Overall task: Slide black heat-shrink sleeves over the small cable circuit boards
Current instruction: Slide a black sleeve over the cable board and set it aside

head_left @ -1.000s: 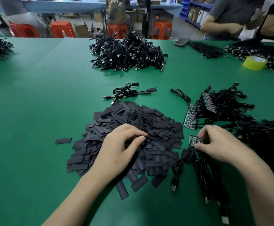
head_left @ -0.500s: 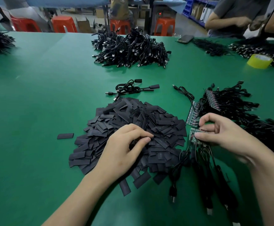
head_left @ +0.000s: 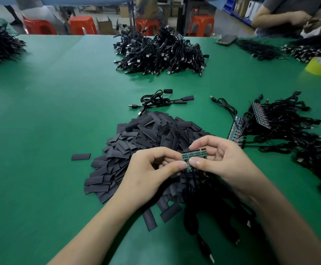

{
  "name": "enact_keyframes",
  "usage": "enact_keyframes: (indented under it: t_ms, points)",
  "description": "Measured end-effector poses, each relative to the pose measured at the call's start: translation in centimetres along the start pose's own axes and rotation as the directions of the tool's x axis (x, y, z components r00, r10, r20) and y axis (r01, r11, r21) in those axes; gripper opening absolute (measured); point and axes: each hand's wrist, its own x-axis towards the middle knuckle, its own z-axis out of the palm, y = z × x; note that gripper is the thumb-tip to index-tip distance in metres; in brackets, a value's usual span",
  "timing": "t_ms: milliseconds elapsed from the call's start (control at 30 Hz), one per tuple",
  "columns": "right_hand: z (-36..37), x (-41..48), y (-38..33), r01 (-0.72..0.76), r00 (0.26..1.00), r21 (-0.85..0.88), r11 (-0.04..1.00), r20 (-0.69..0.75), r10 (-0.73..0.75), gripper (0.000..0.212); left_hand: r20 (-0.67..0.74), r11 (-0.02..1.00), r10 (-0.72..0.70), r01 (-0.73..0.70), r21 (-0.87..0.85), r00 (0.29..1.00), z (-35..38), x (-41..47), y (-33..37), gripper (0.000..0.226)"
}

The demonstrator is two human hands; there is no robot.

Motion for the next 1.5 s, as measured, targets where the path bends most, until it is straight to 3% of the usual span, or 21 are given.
enact_keyframes:
  t_ms: [167,300,500,867,1000,1100,1167,1267,1367,1500]
  points:
    - [0.4,-0.7,0.3,0.08,0.996,-0.079,0.994,-0.019,-0.081,0.007,0.02,0.994,-0.067,0.069,-0.085,0.998,0.1,-0.2,0.1,0.006]
    - [0.6,-0.7,0.4,0.138,0.99,-0.122,0.983,-0.02,-0.141,0.011,0.007,0.983,-0.11,0.109,-0.146,0.994,0.1,0.0,0.2,0.011]
    - [0.4,-0.6,0.7,0.041,0.999,0.08,0.996,0.019,-0.043,0.006,0.055,0.973,-0.11,0.118,-0.197,0.992,0.4,0.2,0.3,0.015]
    - [0.5,-0.2,1.2,-0.037,0.996,0.257,0.966,0.085,0.016,0.01,0.171,0.96,-0.098,0.139,-0.244,0.98,0.5,0.0,1.0,0.008]
    - [-0.6,-0.6,0.5,-0.082,0.987,0.249,0.965,0.157,0.044,0.006,0.12,0.944,-0.069,0.103,-0.313,0.99,0.1,0.1,1.2,0.001]
    - [-3.1,-1.3,-0.7,-0.091,0.988,0.214,0.972,0.144,0.061,0.022,0.114,0.927,-0.073,0.109,-0.36,0.991,-0.3,-0.1,1.2,0.003]
    - [-5.1,-1.9,-1.6,-0.095,0.995,0.119,0.988,0.05,0.09,0.03,0.124,0.922,-0.085,0.125,-0.366,0.989,-0.3,-0.2,1.3,0.005]
    - [-7.9,-1.9,-1.6,-0.173,0.971,-0.269,0.948,-0.21,0.118,0.025,0.12,0.94,-0.085,0.119,-0.32,0.989,-0.3,-0.1,1.3,0.014]
    - [-9.4,-1.5,-0.4,-0.332,0.907,-0.585,0.74,-0.413,0.081,0.018,0.113,0.951,-0.083,0.112,-0.287,0.99,-0.2,-0.1,1.4,0.009]
    - [-8.6,-1.3,0.4,-0.398,0.883,-0.76,0.514,-0.469,-0.009,0.013,0.069,0.968,-0.077,0.091,-0.235,0.995,-0.4,-0.1,1.3,0.004]
